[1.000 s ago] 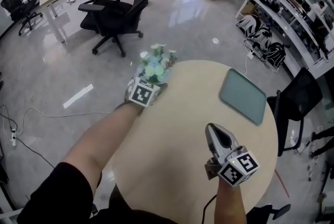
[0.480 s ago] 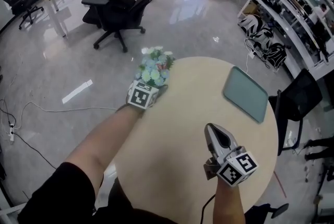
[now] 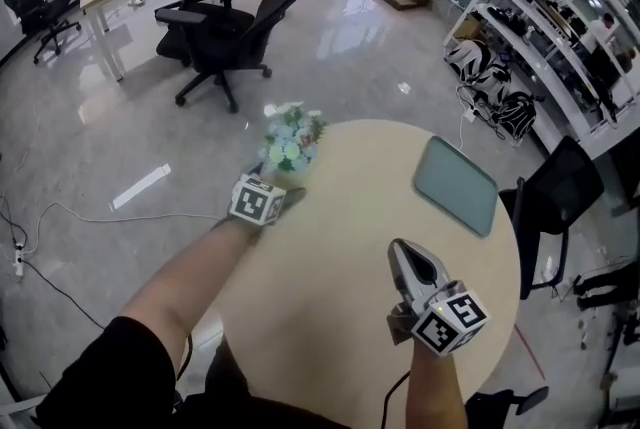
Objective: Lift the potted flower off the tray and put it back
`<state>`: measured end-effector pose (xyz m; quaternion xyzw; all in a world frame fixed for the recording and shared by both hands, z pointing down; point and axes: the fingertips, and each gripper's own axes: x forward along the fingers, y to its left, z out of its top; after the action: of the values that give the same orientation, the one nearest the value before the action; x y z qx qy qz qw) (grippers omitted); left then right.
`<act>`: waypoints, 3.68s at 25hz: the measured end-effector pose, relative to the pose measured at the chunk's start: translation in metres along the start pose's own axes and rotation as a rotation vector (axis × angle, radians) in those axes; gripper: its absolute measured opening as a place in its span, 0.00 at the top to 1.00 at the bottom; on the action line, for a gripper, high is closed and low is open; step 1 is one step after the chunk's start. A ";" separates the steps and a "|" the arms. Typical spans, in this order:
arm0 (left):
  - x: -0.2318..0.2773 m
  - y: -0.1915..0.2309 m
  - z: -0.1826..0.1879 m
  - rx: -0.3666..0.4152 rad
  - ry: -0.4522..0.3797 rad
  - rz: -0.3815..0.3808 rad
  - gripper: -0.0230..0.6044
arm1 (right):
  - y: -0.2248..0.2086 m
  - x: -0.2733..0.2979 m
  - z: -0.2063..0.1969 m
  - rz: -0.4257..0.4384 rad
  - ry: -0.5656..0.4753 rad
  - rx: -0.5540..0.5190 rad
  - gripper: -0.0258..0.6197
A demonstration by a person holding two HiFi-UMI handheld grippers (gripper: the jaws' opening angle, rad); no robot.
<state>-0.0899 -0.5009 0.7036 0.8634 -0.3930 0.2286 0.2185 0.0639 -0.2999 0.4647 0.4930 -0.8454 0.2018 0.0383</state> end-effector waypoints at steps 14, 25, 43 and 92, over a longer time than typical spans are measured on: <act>-0.149 -0.025 0.031 0.026 -0.101 -0.047 0.14 | 0.009 -0.056 0.050 -0.077 -0.029 -0.042 0.94; -0.247 -0.114 0.148 0.152 -0.315 -0.289 0.38 | 0.021 -0.136 0.114 -0.280 -0.153 -0.096 0.94; -0.331 -0.257 0.186 0.085 -0.426 -0.487 0.97 | 0.031 -0.250 0.117 -0.268 -0.151 -0.091 0.94; -0.007 -0.020 0.040 -0.033 -0.126 0.033 0.03 | -0.067 -0.035 0.032 -0.105 0.017 -0.053 0.94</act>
<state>-0.0698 -0.5075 0.6637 0.8656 -0.4242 0.1709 0.2039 0.1432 -0.3119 0.4465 0.5338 -0.8230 0.1813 0.0692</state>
